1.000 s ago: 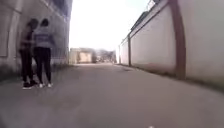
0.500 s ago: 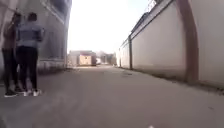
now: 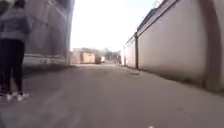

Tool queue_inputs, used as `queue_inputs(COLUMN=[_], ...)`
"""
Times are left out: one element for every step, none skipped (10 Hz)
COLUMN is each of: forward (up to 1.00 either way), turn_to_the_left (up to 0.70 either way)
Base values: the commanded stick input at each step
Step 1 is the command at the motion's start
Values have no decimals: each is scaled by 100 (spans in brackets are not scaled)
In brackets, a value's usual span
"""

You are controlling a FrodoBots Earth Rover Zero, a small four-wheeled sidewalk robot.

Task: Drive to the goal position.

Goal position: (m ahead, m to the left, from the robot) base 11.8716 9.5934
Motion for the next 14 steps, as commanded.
queue_inputs(forward=[100, 100, 100, 100, 100, 100, 100, 100, 100, 100, 100, 100, 100, 100], turn_to_the_left=[0, 0, 0, 0, 0, 0, 0, 0, 0, 12, 24, 5, 0, 0])
